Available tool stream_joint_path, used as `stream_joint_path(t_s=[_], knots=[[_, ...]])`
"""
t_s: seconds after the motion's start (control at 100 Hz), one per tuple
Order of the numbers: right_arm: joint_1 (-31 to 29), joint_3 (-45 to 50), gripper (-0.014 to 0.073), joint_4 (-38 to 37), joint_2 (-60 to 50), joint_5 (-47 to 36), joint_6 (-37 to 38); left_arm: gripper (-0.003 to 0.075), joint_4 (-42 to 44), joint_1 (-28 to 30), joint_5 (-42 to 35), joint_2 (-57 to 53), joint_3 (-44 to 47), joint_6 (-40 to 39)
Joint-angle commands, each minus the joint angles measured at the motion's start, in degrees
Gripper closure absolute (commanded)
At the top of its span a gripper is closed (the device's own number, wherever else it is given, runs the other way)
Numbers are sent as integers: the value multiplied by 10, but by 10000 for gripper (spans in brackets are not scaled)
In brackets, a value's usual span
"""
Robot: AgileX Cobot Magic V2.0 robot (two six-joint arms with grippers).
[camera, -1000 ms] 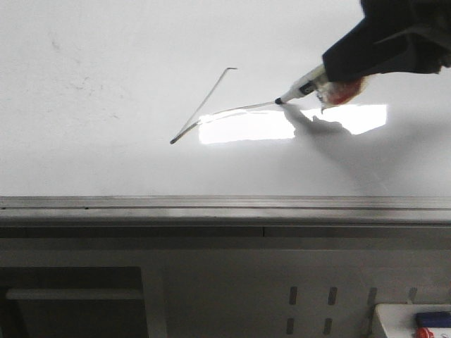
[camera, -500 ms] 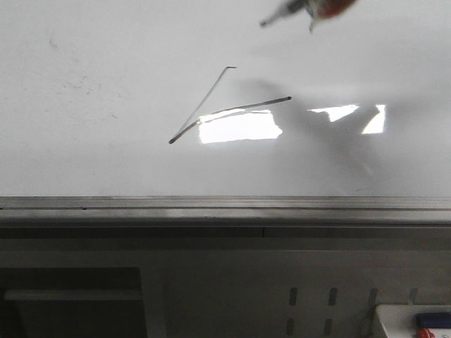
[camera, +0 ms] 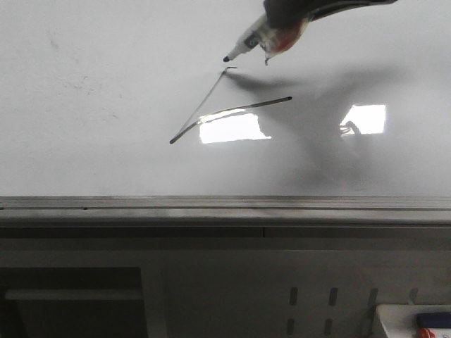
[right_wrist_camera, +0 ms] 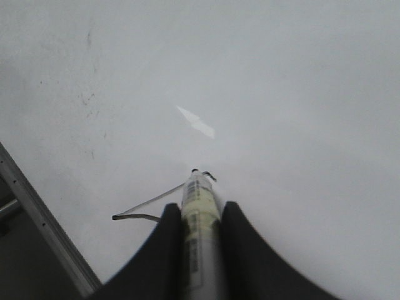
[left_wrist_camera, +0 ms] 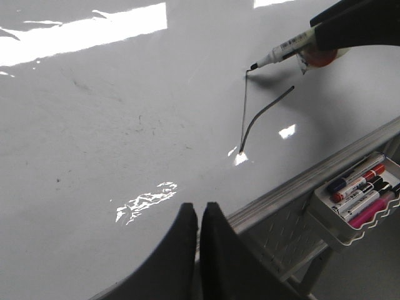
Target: Write number 4 on whiteboard
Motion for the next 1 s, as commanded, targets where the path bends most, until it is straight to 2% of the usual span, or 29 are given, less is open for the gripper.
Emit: stream_joint_path(t_s=[0.0, 0.28, 0.57, 0.73, 0.88, 0.99], knots=[[-1, -19, 655, 2, -5, -32, -3, 741, -17, 2, -32, 3, -16, -5], [-1, -4, 655, 2, -1, -69, -3, 741, -17, 2, -32, 3, -16, -5], [-1, 3, 655, 2, -1, -41, -3, 740, -17, 2, -32, 3, -16, -5], [0, 52, 653, 5, -1, 4, 42, 740, -21, 2, -29, 3, -16, -5], [1, 117, 654, 18, -1, 6, 51, 740, -31, 2, -29, 3, -16, -5], [1, 129, 654, 18, -2, 5, 51, 740, -31, 2, -29, 3, -16, -5]])
